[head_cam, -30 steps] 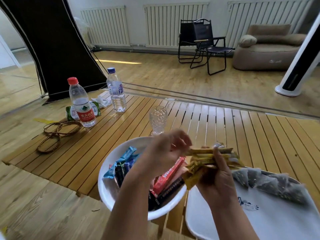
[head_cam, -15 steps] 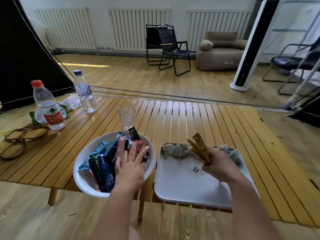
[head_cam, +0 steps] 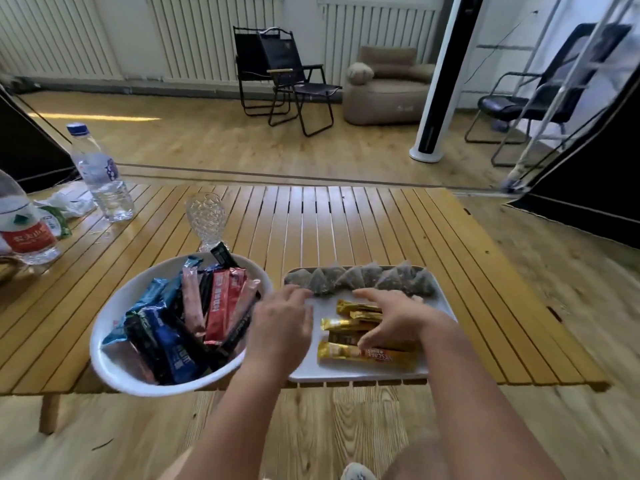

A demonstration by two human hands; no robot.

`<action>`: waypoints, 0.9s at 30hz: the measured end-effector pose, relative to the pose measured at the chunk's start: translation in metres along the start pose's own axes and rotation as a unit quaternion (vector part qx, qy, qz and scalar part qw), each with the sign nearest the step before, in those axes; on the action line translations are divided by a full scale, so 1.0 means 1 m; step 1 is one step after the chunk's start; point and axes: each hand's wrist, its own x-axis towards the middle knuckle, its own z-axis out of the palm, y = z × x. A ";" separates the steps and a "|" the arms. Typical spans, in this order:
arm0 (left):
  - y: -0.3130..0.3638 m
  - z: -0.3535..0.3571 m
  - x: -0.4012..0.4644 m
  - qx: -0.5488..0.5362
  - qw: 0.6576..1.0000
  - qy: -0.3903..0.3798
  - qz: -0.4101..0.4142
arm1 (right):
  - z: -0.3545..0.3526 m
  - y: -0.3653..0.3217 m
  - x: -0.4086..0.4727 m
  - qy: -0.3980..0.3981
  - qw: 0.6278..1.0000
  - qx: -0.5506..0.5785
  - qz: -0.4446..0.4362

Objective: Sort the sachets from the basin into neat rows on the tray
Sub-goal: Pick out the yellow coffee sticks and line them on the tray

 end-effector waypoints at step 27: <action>0.031 0.031 0.017 0.110 0.960 -0.249 -0.063 | 0.019 0.020 0.035 0.131 0.977 0.163 0.031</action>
